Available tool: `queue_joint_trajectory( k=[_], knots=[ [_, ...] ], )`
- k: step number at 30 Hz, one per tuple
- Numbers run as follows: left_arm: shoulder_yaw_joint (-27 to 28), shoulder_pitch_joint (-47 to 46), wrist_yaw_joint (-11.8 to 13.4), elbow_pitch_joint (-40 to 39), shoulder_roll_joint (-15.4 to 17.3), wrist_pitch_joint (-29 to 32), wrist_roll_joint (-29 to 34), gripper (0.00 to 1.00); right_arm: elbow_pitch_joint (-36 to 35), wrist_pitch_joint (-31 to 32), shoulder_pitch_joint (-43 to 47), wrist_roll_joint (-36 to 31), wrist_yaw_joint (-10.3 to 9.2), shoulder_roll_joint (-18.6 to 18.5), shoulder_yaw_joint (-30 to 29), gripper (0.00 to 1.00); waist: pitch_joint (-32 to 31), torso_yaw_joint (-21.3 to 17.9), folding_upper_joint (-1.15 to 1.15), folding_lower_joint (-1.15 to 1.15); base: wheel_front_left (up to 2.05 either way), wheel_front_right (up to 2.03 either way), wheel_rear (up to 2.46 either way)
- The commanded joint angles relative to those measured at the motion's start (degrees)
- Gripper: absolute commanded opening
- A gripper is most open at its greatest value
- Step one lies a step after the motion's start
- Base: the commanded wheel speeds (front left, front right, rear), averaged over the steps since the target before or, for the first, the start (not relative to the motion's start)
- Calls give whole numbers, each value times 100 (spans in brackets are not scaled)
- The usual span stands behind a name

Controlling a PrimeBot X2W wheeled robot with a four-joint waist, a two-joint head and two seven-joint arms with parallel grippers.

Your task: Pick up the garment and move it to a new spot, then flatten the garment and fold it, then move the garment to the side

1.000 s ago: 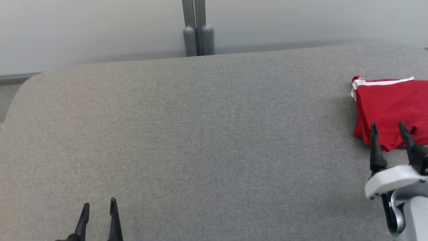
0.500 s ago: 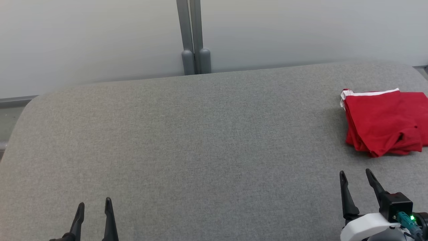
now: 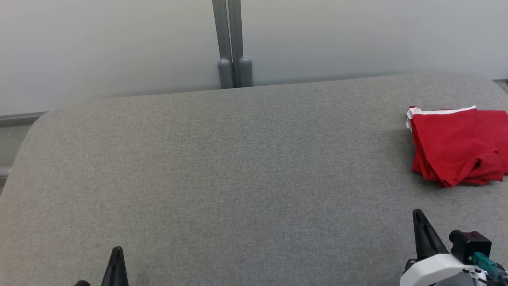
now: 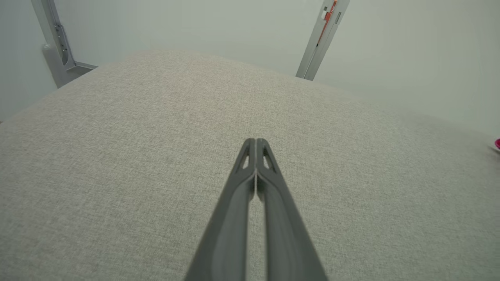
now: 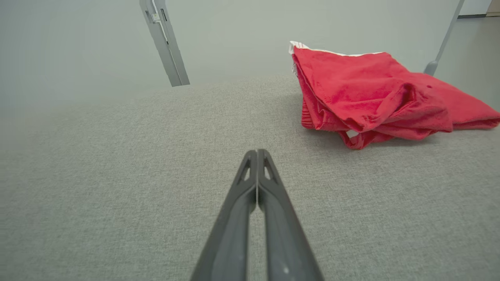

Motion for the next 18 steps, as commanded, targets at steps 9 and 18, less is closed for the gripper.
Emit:
queue_joint_trajectory(
  k=[9,18],
  knots=[
    [85,-358,-70,-36,21,259,-1031,0,-120,243,-214,1214,0,-32,2,0,5,2,0,0,0,0,0],
    [151,-590,-115,19,28,544,-2062,0,-134,513,-341,2434,-1,-39,-1,0,11,4,0,0,0,0,0]
  ],
)
